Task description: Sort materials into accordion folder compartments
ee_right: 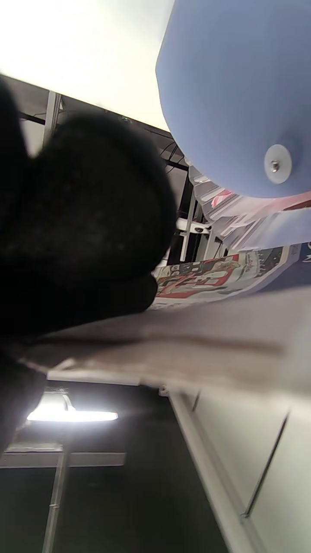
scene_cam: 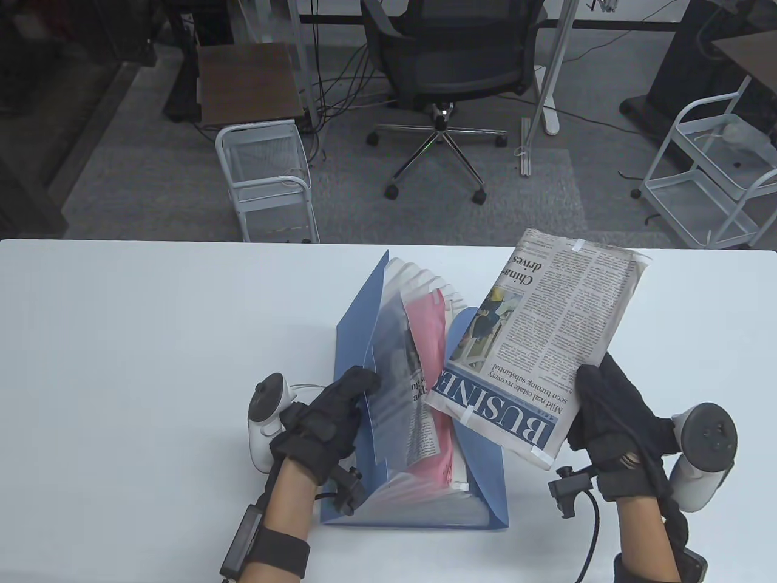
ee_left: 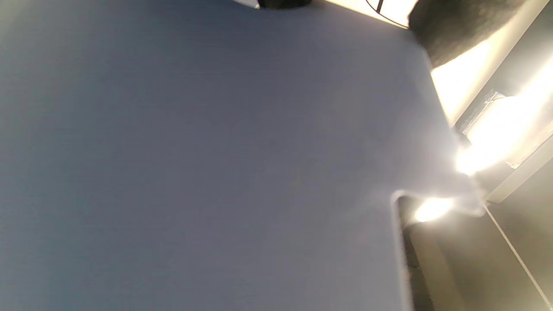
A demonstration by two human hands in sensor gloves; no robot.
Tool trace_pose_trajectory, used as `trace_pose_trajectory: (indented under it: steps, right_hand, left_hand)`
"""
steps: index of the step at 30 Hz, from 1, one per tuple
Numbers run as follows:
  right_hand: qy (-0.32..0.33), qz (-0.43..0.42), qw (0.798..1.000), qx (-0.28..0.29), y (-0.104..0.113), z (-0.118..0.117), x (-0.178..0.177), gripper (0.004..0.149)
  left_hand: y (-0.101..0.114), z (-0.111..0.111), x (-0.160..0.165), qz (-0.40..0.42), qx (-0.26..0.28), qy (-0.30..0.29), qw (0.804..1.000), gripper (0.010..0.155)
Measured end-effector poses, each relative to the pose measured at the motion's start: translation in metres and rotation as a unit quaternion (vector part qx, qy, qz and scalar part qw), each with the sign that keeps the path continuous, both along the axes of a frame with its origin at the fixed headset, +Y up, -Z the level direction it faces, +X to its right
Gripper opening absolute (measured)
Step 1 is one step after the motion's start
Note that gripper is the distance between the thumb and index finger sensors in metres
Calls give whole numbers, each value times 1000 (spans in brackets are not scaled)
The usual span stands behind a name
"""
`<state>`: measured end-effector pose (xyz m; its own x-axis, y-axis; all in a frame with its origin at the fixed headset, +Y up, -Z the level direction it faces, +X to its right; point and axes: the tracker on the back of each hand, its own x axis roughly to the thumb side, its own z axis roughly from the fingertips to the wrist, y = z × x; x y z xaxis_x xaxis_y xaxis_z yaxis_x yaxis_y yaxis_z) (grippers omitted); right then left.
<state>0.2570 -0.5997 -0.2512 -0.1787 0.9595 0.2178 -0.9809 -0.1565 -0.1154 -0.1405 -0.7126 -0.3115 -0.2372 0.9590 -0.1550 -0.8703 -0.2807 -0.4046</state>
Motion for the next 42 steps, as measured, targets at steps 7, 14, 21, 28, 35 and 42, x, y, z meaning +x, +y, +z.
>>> trace_pose_trajectory:
  steps: [7, 14, 21, 28, 35, 42]
  right_hand:
    - [25, 84, 996, -20, 27, -1, -22, 52]
    - [47, 173, 980, -82, 39, -9, -53, 52]
    - [65, 238, 963, -108, 49, -20, -84, 50]
    - [49, 245, 966, -62, 65, -18, -95, 48]
    - [43, 276, 957, -78, 59, -24, -102, 49]
    - [49, 302, 945, -112, 52, -35, -115, 48]
  left_hand:
    - [-1, 0, 0, 11, 0, -2, 1000, 67]
    - [-3, 1, -2, 30, -1, -2, 1000, 67]
    - [-3, 2, -3, 39, 0, -2, 999, 67]
    - [-3, 2, -4, 46, 0, -2, 999, 67]
    - [-3, 2, -4, 46, 0, -3, 999, 67]
    - [-3, 2, -4, 45, 0, -3, 999, 67]
